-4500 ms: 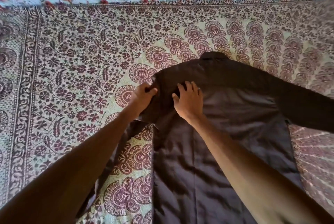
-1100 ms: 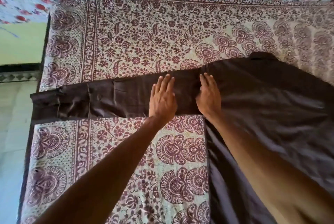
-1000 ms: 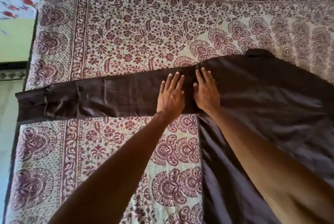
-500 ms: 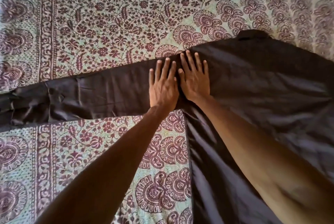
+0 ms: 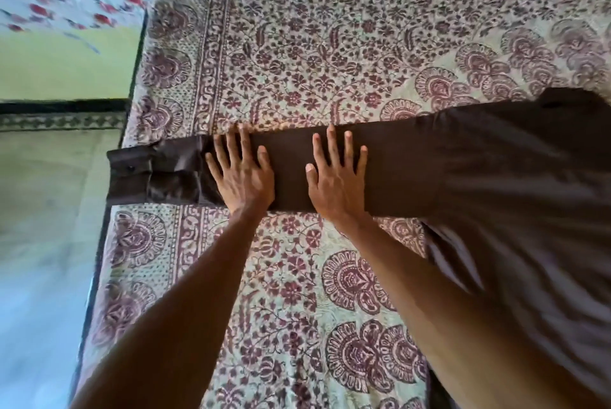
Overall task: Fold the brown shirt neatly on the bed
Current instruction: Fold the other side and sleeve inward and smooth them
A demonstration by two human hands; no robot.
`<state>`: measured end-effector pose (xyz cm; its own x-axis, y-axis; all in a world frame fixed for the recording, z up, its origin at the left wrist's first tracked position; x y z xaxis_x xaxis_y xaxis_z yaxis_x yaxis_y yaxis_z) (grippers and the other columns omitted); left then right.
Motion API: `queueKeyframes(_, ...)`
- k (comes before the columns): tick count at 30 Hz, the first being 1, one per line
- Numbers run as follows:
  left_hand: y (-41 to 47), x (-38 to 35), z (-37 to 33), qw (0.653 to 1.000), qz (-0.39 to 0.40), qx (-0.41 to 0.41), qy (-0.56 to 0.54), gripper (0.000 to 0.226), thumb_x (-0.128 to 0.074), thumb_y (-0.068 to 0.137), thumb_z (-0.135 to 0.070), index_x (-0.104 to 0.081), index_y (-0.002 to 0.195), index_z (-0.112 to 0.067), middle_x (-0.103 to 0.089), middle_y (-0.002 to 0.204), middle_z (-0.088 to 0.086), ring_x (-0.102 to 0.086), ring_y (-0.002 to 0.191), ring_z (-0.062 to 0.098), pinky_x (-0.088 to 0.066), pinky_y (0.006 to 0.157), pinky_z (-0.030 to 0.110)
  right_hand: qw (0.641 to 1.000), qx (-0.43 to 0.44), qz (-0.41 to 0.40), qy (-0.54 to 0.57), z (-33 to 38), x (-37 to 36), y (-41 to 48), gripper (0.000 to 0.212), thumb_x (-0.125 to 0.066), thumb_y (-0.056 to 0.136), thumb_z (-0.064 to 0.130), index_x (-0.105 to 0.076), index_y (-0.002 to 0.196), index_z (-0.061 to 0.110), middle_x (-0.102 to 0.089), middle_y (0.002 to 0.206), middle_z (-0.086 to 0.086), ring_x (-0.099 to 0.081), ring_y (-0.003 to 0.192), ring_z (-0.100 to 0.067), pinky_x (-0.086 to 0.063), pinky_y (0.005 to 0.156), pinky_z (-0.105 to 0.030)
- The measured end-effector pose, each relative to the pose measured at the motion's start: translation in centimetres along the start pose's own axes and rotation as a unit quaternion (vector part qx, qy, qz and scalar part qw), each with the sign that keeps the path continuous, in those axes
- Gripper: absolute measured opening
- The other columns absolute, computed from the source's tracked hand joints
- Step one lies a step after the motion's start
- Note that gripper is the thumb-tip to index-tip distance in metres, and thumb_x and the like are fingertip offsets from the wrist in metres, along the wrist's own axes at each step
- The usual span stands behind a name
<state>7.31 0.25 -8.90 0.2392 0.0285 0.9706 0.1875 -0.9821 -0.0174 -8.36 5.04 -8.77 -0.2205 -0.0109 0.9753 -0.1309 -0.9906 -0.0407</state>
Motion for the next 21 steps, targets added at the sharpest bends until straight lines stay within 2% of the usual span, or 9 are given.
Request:
queueKeyframes(2, 0.0, 0.4, 0.2, 0.999, 0.02, -0.038, 0.002, 0.057, -0.021, 0.101, -0.041, -0.011, 0.153, -0.022, -0.011, 0.162, 0.004, -0.005, 0.15, 0.025, -0.001, 0.121, 0.049, 0.999, 0.033, 0.005, -0.006, 2.8, -0.5, 0.3, 0.057, -0.031, 0.099, 0.042, -0.027, 0.152, 0.024, -0.019, 0.161, -0.006, -0.014, 0.149, -0.033, -0.011, 0.116, -0.062)
queueKeyframes(4, -0.2, 0.6, 1.0, 0.987, 0.045, -0.151, 0.021, 0.057, -0.02, 0.101, -0.038, -0.011, 0.154, -0.019, -0.009, 0.162, 0.005, -0.003, 0.15, 0.023, -0.001, 0.121, 0.048, 0.998, 0.056, 0.004, -0.014, 4.7, -0.9, 0.7, 0.055, -0.029, 0.1, 0.042, -0.028, 0.152, 0.026, -0.02, 0.161, -0.005, -0.015, 0.149, -0.032, -0.012, 0.115, -0.062)
queueKeyframes(6, 0.7, 1.2, 3.9, 0.979, 0.041, -0.195, 0.043, 0.056, -0.022, 0.101, -0.04, -0.017, 0.153, -0.021, -0.014, 0.161, 0.002, -0.008, 0.149, 0.022, -0.002, 0.121, 0.048, 0.998, 0.054, 0.001, -0.028, 5.1, -1.1, 0.9, 0.054, -0.027, 0.1, 0.043, -0.027, 0.152, 0.028, -0.02, 0.162, -0.003, -0.014, 0.149, -0.031, -0.01, 0.116, -0.061)
queueKeyframes(9, 3.1, 3.0, 10.2, 0.99, 0.011, -0.127, 0.061, 0.056, -0.022, 0.1, -0.047, -0.02, 0.152, -0.026, -0.018, 0.16, -0.002, -0.015, 0.148, 0.024, -0.001, 0.121, 0.049, 0.998, 0.048, 0.005, -0.042, 5.1, -1.5, 0.9, 0.056, -0.026, 0.099, 0.045, -0.022, 0.153, 0.03, -0.016, 0.162, -0.001, -0.01, 0.15, -0.03, -0.008, 0.117, -0.06)
queueKeyframes(11, 4.3, 4.0, 12.6, 0.988, 0.03, -0.136, 0.065, 0.057, -0.018, 0.101, -0.049, -0.019, 0.152, -0.027, -0.016, 0.161, -0.002, -0.015, 0.148, 0.024, -0.006, 0.121, 0.047, 0.998, 0.043, 0.008, -0.048, 5.3, -1.6, 1.0, 0.056, -0.025, 0.099, 0.046, -0.02, 0.153, 0.031, -0.013, 0.163, 0.0, -0.008, 0.15, -0.029, -0.007, 0.117, -0.06)
queueKeyframes(13, 4.9, 4.6, 13.7, 0.987, 0.037, -0.136, 0.074, 0.057, -0.015, 0.101, -0.05, -0.018, 0.153, -0.026, -0.015, 0.161, -0.001, -0.012, 0.149, 0.022, -0.005, 0.121, 0.047, 0.998, 0.04, 0.015, -0.053, 5.5, -1.6, 1.2, 0.057, -0.023, 0.099, 0.047, -0.018, 0.154, 0.032, -0.011, 0.163, 0.001, -0.006, 0.15, -0.029, -0.006, 0.117, -0.061)
queueKeyframes(18, 5.1, 5.5, 15.5, 0.996, 0.043, -0.041, 0.064, 0.06, -0.017, 0.1, -0.046, -0.01, 0.154, -0.019, -0.007, 0.162, 0.005, 0.0, 0.15, 0.025, 0.005, 0.119, 0.052, 0.996, 0.053, 0.051, -0.046, 5.6, -1.0, 1.3, 0.06, -0.019, 0.097, 0.049, -0.017, 0.154, 0.031, -0.008, 0.164, 0.0, -0.004, 0.15, -0.03, -0.005, 0.117, -0.062)
queueKeyframes(21, 3.1, 7.0, 13.5, 0.997, 0.007, -0.065, 0.041, 0.061, -0.028, 0.1, -0.038, -0.014, 0.153, -0.013, -0.011, 0.161, 0.01, -0.003, 0.15, 0.025, 0.005, 0.12, 0.049, 0.994, 0.065, 0.077, 0.03, 5.0, -0.2, 1.8, 0.061, -0.032, 0.098, 0.048, -0.02, 0.154, 0.028, -0.008, 0.163, 0.001, -0.001, 0.15, -0.028, 0.003, 0.117, -0.055)
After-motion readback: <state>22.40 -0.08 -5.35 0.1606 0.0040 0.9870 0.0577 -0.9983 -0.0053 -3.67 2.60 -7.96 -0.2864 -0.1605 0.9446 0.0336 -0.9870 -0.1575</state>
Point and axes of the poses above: each hand's wrist, its own y-axis towards the middle knuckle, its own x-axis out of the back of the hand, z = x × y, the point moved 1 cm from there along y, towards the middle knuckle
